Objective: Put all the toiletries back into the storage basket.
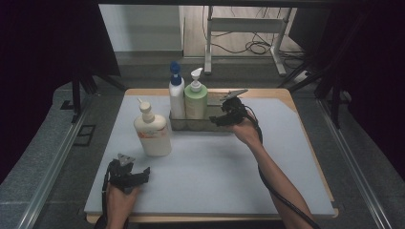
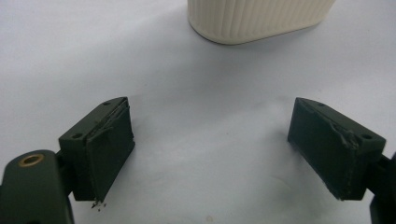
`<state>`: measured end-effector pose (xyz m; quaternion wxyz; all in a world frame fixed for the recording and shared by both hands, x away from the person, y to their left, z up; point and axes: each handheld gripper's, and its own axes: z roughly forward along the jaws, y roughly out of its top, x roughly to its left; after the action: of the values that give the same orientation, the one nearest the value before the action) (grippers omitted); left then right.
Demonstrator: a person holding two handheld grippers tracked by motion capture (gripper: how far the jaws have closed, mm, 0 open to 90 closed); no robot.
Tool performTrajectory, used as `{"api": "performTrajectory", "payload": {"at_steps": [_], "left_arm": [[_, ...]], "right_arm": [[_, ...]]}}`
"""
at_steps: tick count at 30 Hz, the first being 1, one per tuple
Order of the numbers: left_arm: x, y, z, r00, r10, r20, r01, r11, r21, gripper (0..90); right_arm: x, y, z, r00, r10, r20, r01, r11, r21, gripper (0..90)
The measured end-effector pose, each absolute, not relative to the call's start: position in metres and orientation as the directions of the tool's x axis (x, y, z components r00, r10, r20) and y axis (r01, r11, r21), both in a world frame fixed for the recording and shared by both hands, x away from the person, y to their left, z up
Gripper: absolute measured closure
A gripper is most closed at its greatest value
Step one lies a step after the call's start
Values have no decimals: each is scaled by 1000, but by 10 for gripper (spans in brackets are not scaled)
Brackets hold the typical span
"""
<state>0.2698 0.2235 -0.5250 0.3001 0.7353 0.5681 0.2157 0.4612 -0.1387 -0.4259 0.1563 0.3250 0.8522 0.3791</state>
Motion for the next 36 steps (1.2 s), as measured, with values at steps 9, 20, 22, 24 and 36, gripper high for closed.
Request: {"api": "performTrajectory", "payload": {"at_steps": [9, 20, 22, 24, 36], "left_arm": [[270, 223, -525, 261, 965, -24, 706, -175, 686, 137], [270, 223, -525, 262, 965, -23, 706, -175, 687, 137], [270, 223, -525, 262, 965, -23, 706, -175, 686, 137], [270, 223, -525, 261, 965, -24, 706, -175, 687, 137], [270, 223, -525, 261, 965, -23, 706, -175, 687, 137]], "right_arm": [[447, -143, -424, -755, 654, -47, 408, 525, 747, 160], [430, -155, -424, -772, 633, -58, 388, 542, 745, 92], [428, -156, -423, -773, 631, -68, 383, 548, 743, 65], [424, -157, -423, -772, 631, -75, 379, 553, 742, 41], [404, -167, -429, -784, 614, -90, 361, 569, 739, 0]]}}
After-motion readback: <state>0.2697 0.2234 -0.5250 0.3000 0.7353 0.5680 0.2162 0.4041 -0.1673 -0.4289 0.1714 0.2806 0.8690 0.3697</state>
